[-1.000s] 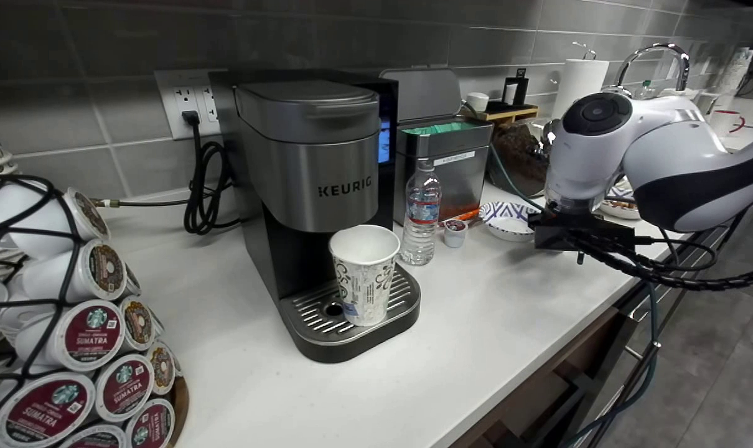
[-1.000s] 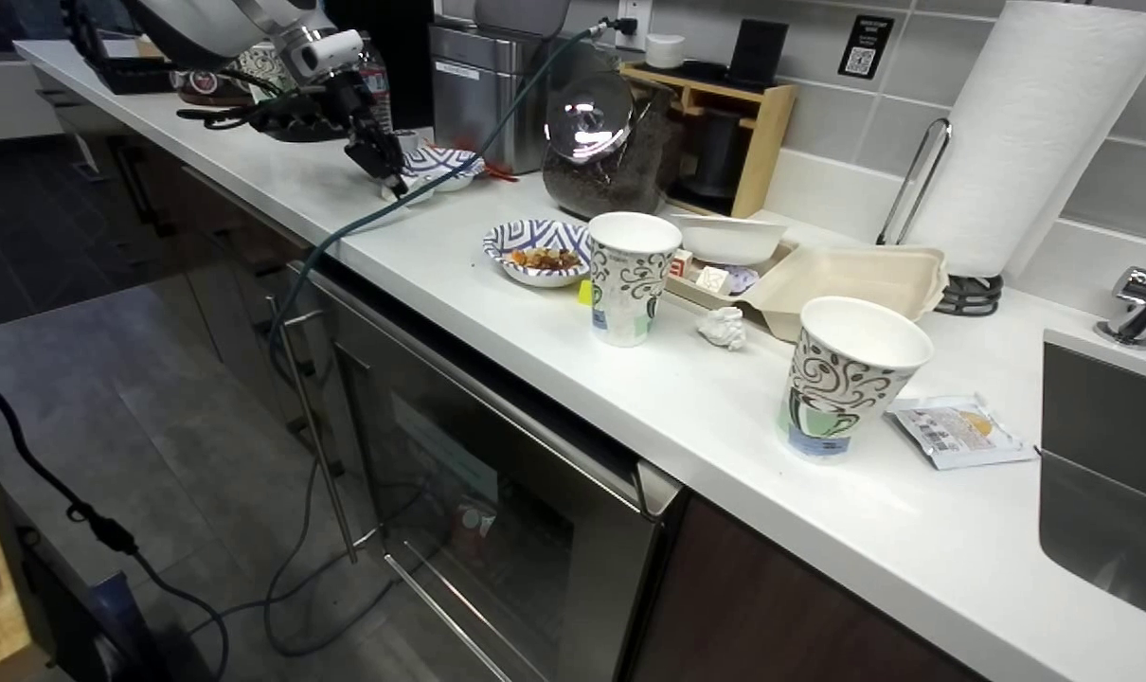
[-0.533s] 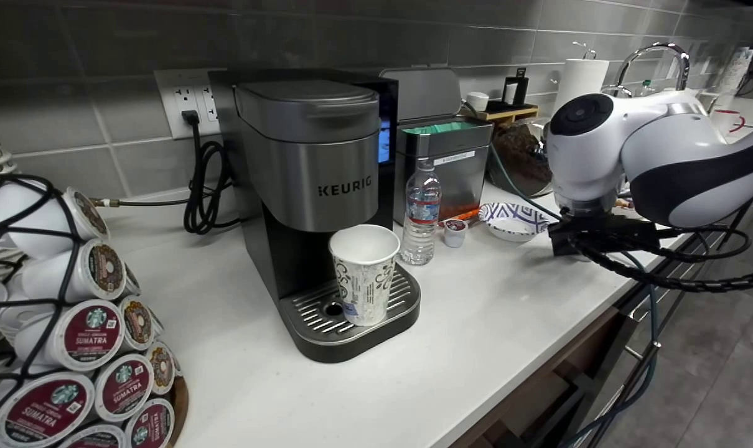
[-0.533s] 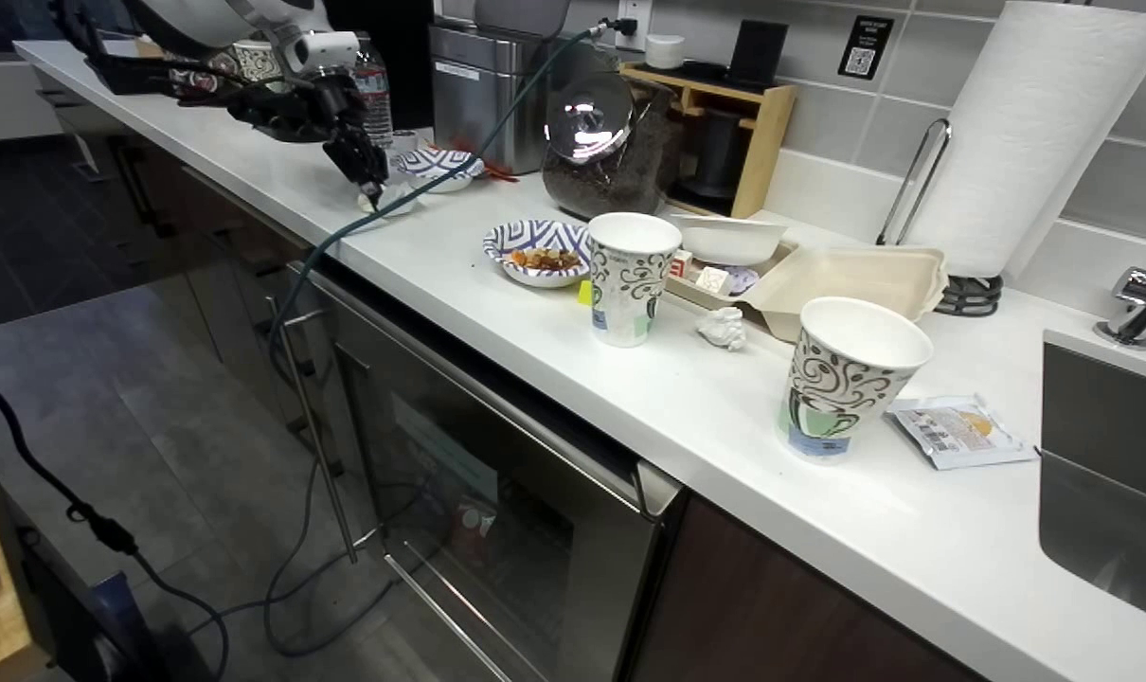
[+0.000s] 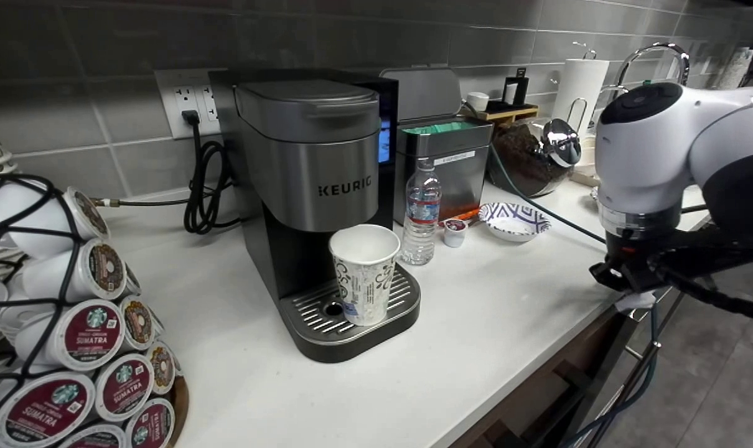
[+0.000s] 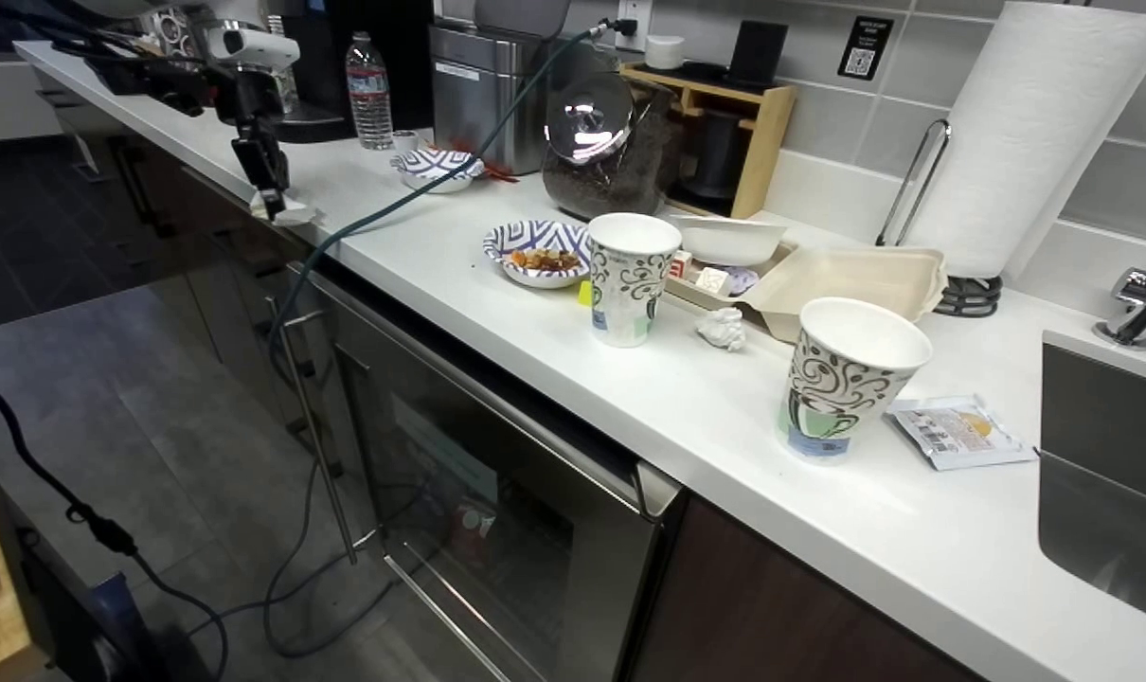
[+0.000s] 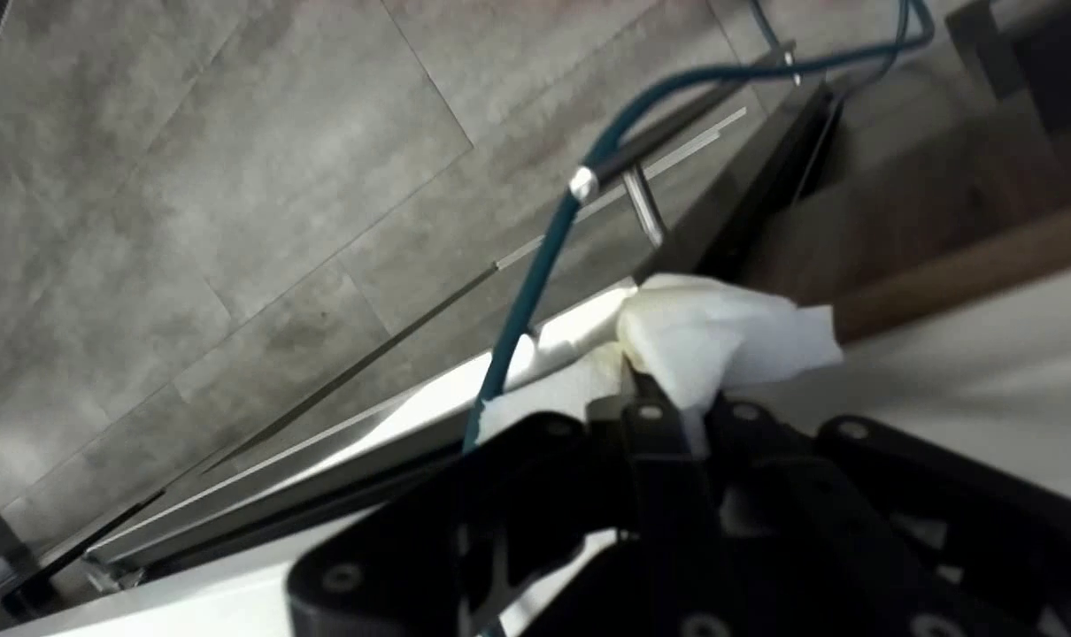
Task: Use the napkin to wipe the counter top
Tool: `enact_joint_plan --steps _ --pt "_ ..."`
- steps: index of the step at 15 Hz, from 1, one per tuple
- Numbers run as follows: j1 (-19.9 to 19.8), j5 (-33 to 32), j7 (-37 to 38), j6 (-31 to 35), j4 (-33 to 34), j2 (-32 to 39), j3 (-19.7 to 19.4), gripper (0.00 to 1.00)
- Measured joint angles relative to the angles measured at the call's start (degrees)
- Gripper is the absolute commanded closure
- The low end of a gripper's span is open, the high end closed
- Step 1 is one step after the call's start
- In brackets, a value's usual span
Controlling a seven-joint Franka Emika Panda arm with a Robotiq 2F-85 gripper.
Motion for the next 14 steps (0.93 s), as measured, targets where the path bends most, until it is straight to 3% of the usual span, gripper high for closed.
enact_joint_plan --steps 3,6,10,12,14 --pt "-0.07 8.57 -10.1 0.39 -6.3 -4.13 0.5 0.98" --pt "-0.84 16.6 -14.29 3.31 -9.13 -10.51 0.12 0.98" --pt "-4.65 17.84 -14.42 6.14 -8.43 -18.32 -2.33 0.98" --pt "-8.39 17.81 -14.46 9.87 -7.6 -19.48 -4.58 0.94" --pt "-10.05 17.79 -15.53 10.27 -7.13 -19.37 -4.98 0.98"
